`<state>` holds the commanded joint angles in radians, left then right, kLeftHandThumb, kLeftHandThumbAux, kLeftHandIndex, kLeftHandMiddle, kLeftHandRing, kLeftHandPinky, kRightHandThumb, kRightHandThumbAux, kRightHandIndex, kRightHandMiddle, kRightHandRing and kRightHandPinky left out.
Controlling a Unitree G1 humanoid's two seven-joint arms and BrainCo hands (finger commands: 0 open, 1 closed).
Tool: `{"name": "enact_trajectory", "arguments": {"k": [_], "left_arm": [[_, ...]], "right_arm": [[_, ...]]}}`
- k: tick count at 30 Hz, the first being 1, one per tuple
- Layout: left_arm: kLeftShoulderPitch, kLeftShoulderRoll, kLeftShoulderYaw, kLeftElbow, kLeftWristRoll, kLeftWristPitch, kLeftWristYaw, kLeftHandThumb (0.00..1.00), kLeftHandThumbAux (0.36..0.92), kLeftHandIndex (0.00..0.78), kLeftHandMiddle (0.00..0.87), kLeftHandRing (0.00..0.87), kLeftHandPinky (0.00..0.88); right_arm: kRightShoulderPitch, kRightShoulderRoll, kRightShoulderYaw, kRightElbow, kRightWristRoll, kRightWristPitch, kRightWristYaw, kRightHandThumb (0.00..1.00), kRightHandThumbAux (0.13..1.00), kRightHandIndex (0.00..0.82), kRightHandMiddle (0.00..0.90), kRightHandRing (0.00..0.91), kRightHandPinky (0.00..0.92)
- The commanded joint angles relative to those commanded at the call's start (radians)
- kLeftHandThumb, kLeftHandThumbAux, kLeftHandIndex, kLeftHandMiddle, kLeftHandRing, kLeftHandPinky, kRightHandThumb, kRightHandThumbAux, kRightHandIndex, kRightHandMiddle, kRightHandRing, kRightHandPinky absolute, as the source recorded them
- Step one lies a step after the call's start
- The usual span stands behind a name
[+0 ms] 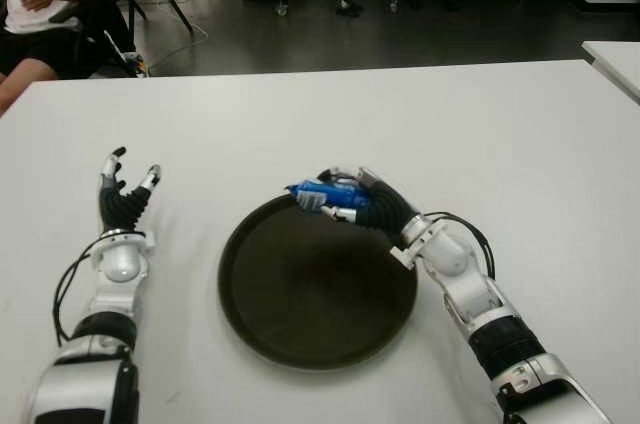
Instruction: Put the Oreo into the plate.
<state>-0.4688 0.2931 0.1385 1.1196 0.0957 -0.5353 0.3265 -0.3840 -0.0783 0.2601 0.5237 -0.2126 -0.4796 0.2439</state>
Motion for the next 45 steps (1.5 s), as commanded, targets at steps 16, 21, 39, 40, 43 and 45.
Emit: {"name": "enact_trajectory", "arguments": {"k": [16,21,39,40,43,45], "left_arm": [[0.002,0.004,-0.007,-0.005,0.011,0.000,0.006,0.000,0.567,0.000,0.000,0.000,0.000],[0.005,0.007,-0.010,-0.006,0.017,0.008,0.011,0.000,0.562,0.000,0.000,0.000,0.000],[0.002,0.000,-0.005,-0.014,0.010,0.032,0.017,0.000,0.552,0.000,0.000,0.000,0.000],[0.003,0.001,-0.006,-0.015,0.011,0.033,0.018,0.000,0.552,0.000,0.000,0.000,0.000],[0.005,0.003,-0.011,-0.018,0.017,0.032,0.019,0.000,0.549,0.000,0.000,0.000,0.000],[0.006,0.003,-0.012,-0.019,0.018,0.031,0.018,0.000,0.550,0.000,0.000,0.000,0.000]], "right_arm": [[-0.096,-0.006,0.000,0.192,0.146,-0.152,0.251,0.012,0.477,0.008,0.010,0.009,0.005],[-0.126,-0.010,-0.009,0.245,0.212,-0.117,0.393,0.001,0.440,0.001,0.001,0.001,0.000],[-0.146,-0.011,-0.047,0.276,0.244,-0.089,0.509,0.000,0.473,0.000,0.000,0.000,0.000],[-0.146,-0.011,-0.047,0.275,0.247,-0.085,0.513,0.000,0.480,0.000,0.000,0.000,0.000],[-0.145,-0.010,-0.047,0.271,0.256,-0.069,0.527,0.000,0.505,0.000,0.000,0.000,0.000],[-0.143,-0.011,-0.047,0.266,0.254,-0.065,0.528,0.000,0.506,0.000,0.000,0.000,0.000]]}}
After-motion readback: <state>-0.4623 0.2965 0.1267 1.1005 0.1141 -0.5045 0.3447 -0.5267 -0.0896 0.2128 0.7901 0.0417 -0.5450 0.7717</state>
